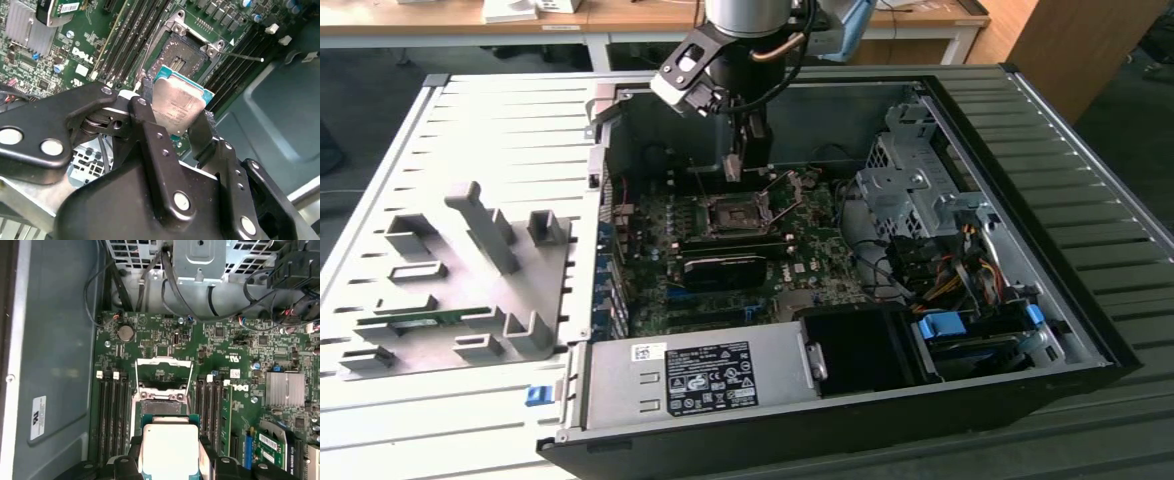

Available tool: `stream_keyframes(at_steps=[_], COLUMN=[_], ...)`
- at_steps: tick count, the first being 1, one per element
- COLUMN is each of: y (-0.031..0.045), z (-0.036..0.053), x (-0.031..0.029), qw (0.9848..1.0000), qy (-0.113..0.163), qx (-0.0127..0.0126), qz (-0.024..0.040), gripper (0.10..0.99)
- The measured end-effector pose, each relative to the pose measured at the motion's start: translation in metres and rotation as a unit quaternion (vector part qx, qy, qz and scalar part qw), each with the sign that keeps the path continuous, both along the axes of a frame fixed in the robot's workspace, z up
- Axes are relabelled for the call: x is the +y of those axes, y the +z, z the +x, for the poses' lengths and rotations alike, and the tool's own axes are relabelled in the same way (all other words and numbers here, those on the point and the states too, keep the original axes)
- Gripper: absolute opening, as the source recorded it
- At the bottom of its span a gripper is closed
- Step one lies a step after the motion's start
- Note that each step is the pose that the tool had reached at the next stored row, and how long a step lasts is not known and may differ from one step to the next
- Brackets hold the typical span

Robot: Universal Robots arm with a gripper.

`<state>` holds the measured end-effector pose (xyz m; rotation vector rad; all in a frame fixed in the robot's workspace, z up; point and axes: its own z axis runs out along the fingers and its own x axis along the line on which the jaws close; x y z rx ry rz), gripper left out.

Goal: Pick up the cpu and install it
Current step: 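Place the cpu into insertion slot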

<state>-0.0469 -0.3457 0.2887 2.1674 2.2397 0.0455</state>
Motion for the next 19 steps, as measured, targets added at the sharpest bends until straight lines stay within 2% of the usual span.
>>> stream_keyframes(at_steps=[3,10,12,19], y=[-0.0011,-0.0131,-0.0162,-0.0289], z=[-0.0029,-0.0036,-0.0045,-0.0048], x=[0.0000,0.0000,0.0001,0.0001], qw=[1.0000,1.0000,1.0000,1.0000], qy=[0.000,0.000,0.000,0.000], qx=[-0.0023,-0.0032,-0.0048,-0.0056], qz=[-0.0001,-0.0002,-0.0002,-0.0001], gripper=[0.529,0.529,0.529,0.529])
